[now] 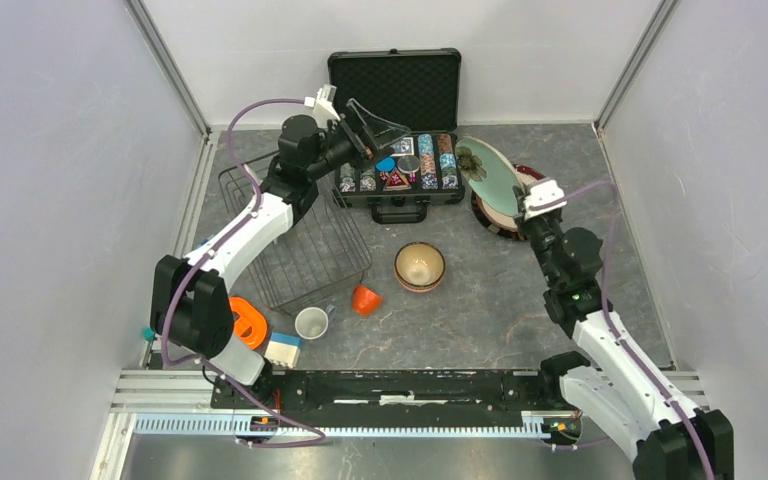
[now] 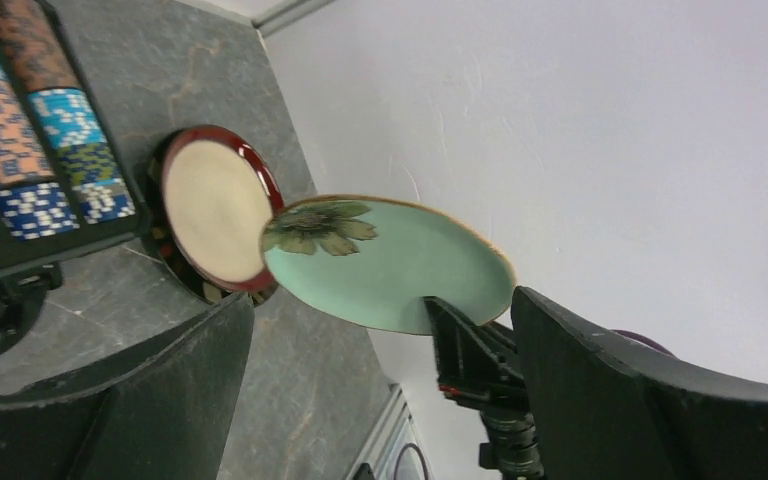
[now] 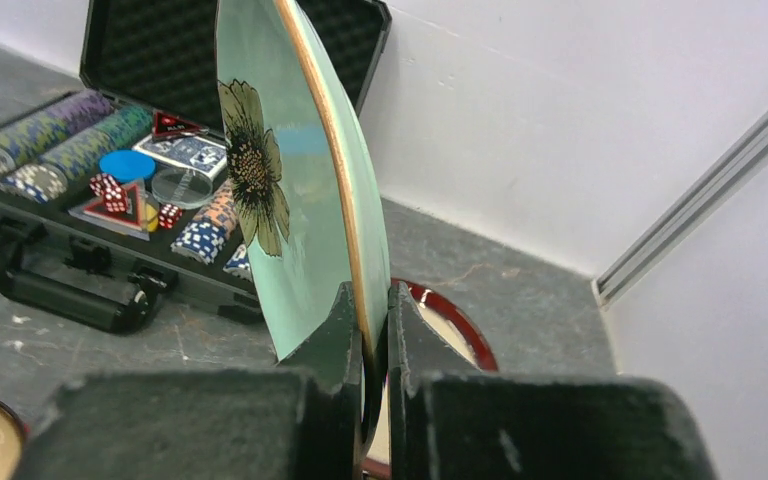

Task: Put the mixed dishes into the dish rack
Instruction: Pick up the plate at the center of the board.

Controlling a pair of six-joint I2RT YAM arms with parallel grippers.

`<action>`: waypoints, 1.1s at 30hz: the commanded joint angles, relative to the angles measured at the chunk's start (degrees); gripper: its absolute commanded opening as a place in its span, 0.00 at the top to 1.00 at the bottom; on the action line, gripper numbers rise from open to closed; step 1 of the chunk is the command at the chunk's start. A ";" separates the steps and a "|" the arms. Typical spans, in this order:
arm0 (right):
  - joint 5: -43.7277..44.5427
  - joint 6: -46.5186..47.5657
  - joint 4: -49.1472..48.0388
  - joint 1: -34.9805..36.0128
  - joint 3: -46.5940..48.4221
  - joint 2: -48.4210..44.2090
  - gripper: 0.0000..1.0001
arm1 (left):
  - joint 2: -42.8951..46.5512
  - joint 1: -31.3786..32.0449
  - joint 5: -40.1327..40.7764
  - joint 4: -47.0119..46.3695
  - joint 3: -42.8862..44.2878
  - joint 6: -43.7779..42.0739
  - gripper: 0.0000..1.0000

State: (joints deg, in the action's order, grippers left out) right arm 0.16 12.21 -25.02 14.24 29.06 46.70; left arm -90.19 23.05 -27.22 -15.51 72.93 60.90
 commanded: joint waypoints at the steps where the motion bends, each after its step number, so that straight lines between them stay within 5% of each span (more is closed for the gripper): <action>1: 12.51 15.02 -18.67 7.97 -1.95 -1.52 1.00 | 2.94 2.28 -2.04 -4.76 0.25 2.47 0.00; 8: 32.21 37.13 -41.19 24.17 -6.41 5.99 1.00 | 6.33 10.54 13.57 1.77 -3.19 2.52 0.06; 19: 36.29 58.30 -71.39 34.80 -10.94 17.47 1.00 | 2.91 13.57 18.03 3.84 -2.20 8.00 0.13; 28: 36.39 63.72 -76.80 39.34 -10.12 22.45 1.00 | -1.59 15.83 16.39 3.36 2.96 8.14 0.18; 33: 36.27 66.24 -80.15 40.51 -9.98 24.53 1.00 | -2.49 16.41 15.57 3.13 2.79 8.83 0.37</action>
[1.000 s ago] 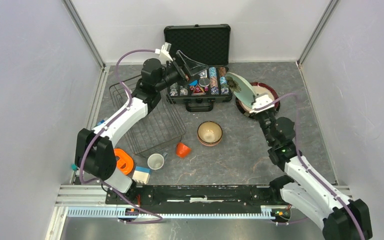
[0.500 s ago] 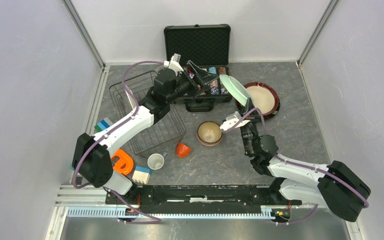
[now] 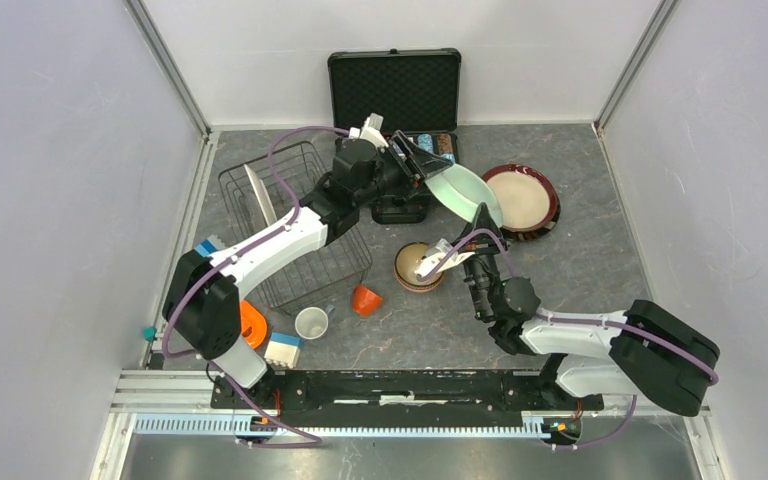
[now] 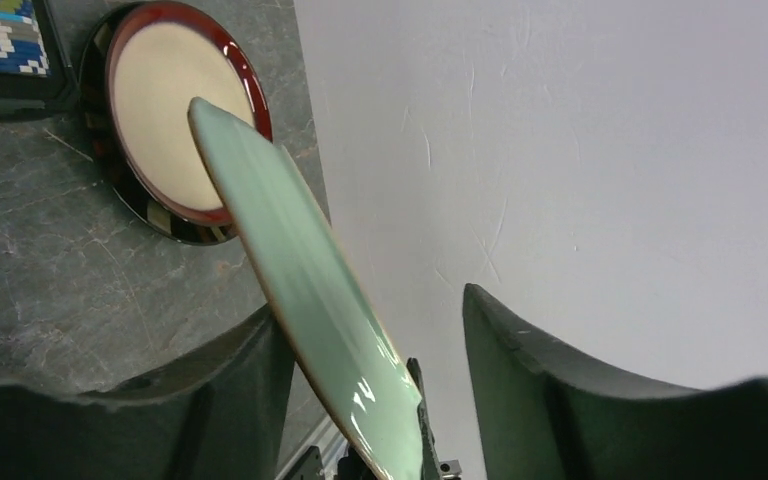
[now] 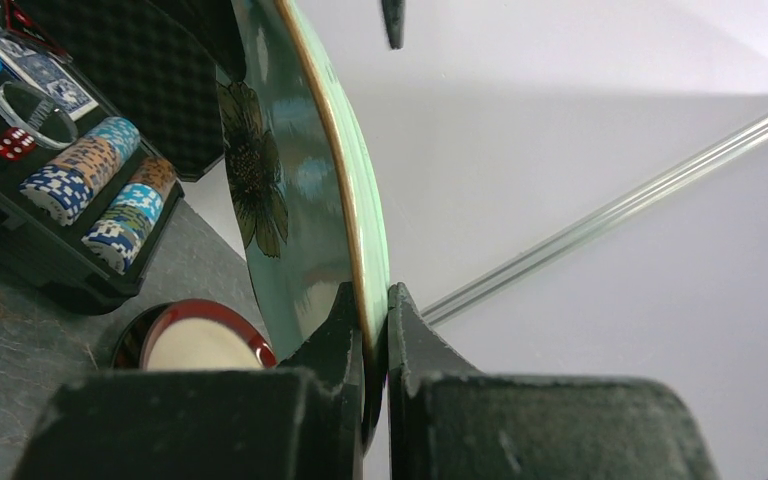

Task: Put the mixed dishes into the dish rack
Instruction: Pick up the plate at the center of the board.

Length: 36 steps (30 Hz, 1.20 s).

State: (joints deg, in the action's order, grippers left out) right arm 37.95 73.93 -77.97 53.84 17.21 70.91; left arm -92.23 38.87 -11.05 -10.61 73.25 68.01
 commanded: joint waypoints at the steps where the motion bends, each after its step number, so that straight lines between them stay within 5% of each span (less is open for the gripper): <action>1: -1.41 4.91 -27.65 1.12 1.99 0.72 1.00 | -0.71 0.63 -1.02 -2.17 2.58 1.65 0.43; 6: -0.77 5.72 -29.53 2.39 2.21 2.15 1.00 | -1.63 1.03 -2.43 -4.03 2.73 2.21 0.68; 10: -1.19 5.68 -30.36 3.01 1.97 2.38 1.00 | -2.44 1.12 -4.08 -4.93 3.47 2.43 0.55; 15: -0.37 5.86 -31.29 3.15 2.23 3.16 1.00 | -2.66 1.28 -4.85 -5.77 3.67 2.88 0.50; 23: -0.77 4.39 -31.66 3.59 1.62 3.56 1.00 | -2.57 1.29 -5.65 -8.15 2.90 2.57 0.95; 25: -0.41 3.47 -31.47 3.89 1.22 3.38 0.99 | -2.65 1.33 -5.87 -9.06 2.77 2.24 0.98; 29: 1.08 1.98 -31.48 4.61 0.49 3.14 0.71 | -2.55 1.21 -6.11 -10.91 2.48 1.78 0.98; 36: 3.79 0.10 -30.55 4.78 0.75 3.27 0.65 | -2.48 1.21 -6.81 -10.16 4.21 -0.57 0.98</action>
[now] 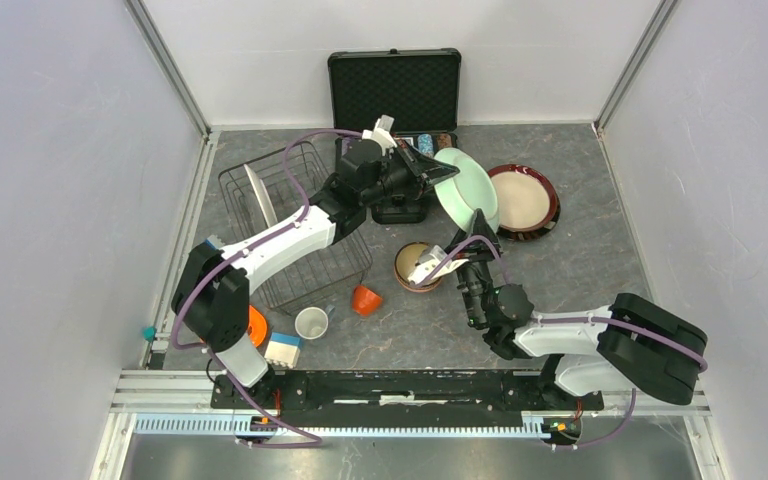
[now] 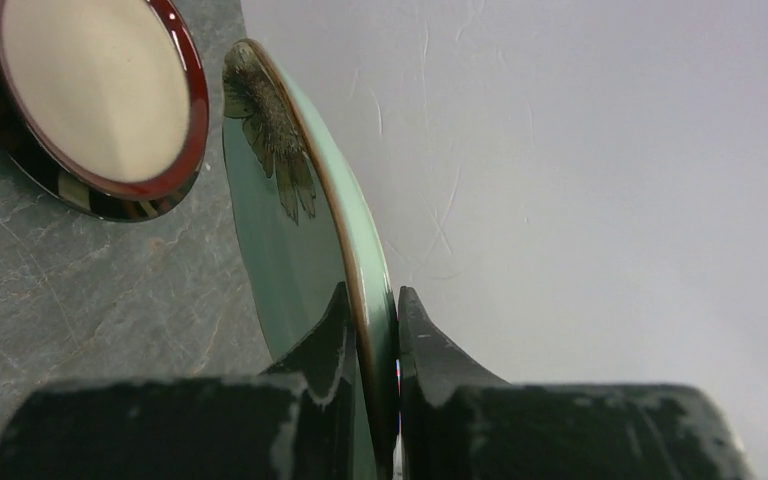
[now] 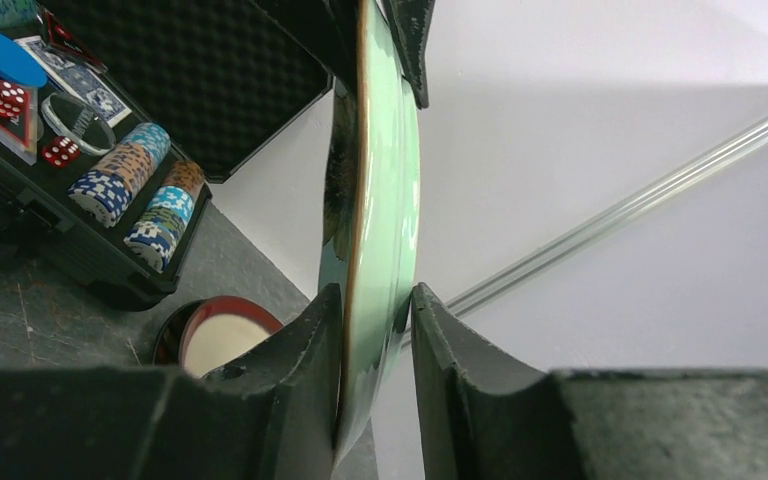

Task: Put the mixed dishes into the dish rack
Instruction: Pick up the plate at the center of the board.

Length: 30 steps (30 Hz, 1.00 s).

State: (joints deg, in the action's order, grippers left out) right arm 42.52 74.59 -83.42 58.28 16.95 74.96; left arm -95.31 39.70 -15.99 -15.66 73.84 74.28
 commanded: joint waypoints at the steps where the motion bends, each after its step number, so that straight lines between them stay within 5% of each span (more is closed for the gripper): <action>1: -0.42 -0.78 -24.98 0.34 1.15 -0.70 0.64 | 0.54 0.38 -1.98 -4.79 3.83 -7.28 0.98; 6: 1.58 -1.01 -24.94 0.35 2.22 0.08 0.61 | 0.83 0.38 -2.30 -4.57 4.05 -8.84 0.98; 11: 3.78 -4.68 -22.64 0.34 2.50 -1.23 0.47 | 2.02 0.38 -2.11 -2.30 4.87 -13.81 0.98; 30: -1.90 -28.95 15.32 -0.51 5.55 -13.15 0.23 | 3.90 -2.12 -0.10 1.80 4.76 -18.21 0.98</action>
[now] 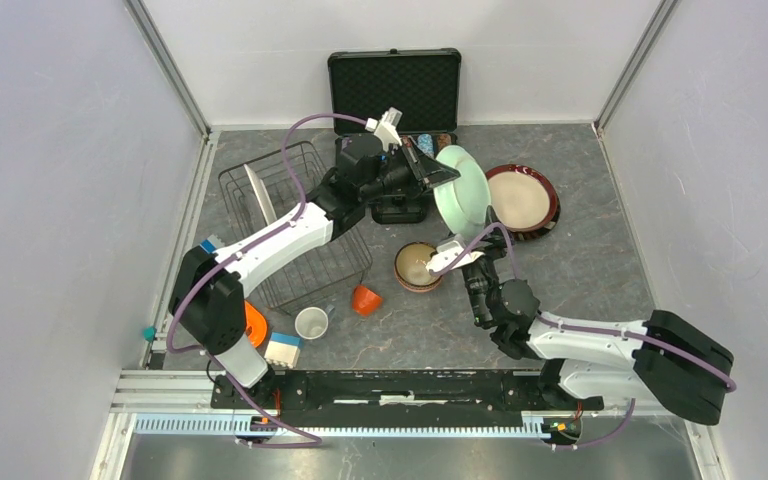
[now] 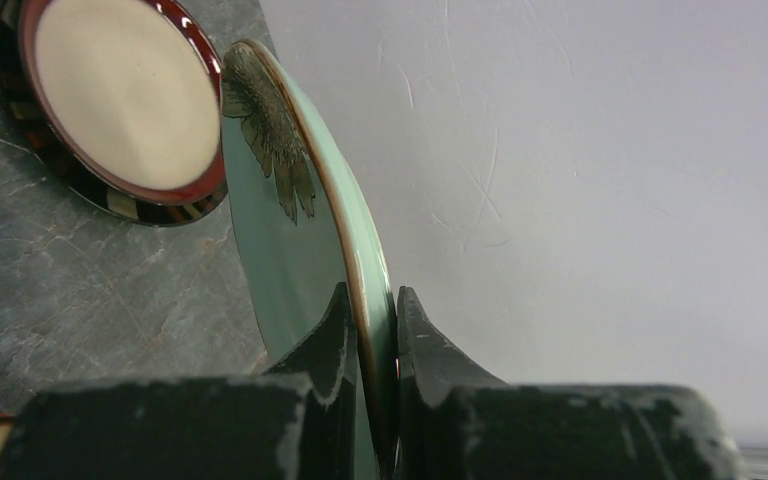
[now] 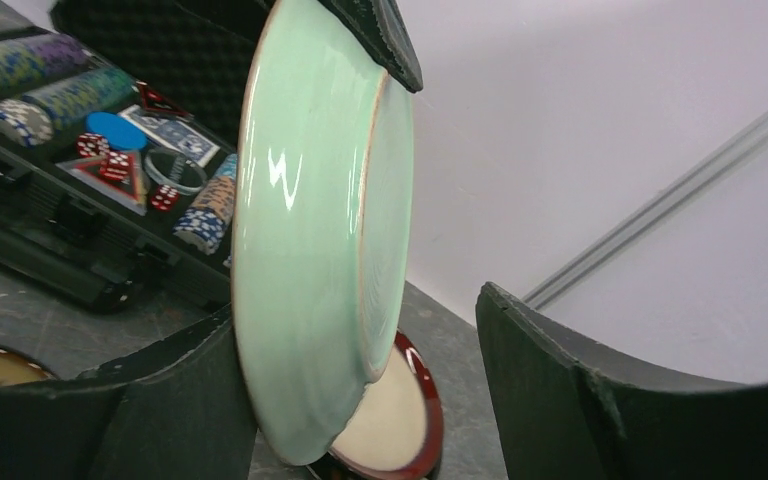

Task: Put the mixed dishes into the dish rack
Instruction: Pick up the plate at the center of the board, then insert the plate into the dish rack.

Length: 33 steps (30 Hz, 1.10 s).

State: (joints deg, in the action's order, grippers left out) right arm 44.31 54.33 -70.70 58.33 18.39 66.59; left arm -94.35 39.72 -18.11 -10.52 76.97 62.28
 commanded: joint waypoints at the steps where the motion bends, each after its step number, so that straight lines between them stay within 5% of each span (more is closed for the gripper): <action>1: -4.33 -10.23 4.45 -0.86 4.26 -5.47 0.23 | 2.98 -2.26 1.94 -3.31 1.54 -6.21 0.98; 15: -13.96 -19.54 22.40 -1.98 7.04 -9.01 0.14 | 3.72 -3.94 2.44 -2.51 0.64 -6.91 0.98; 33: -13.02 -23.03 27.76 -2.32 7.29 -11.23 0.11 | 4.08 -5.88 2.59 1.05 1.10 -8.32 0.98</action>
State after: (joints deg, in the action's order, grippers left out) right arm 30.50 32.91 -42.72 56.23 23.27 57.01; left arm -94.35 34.44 -14.68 -2.22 76.64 54.92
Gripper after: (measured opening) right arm 0.892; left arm 0.136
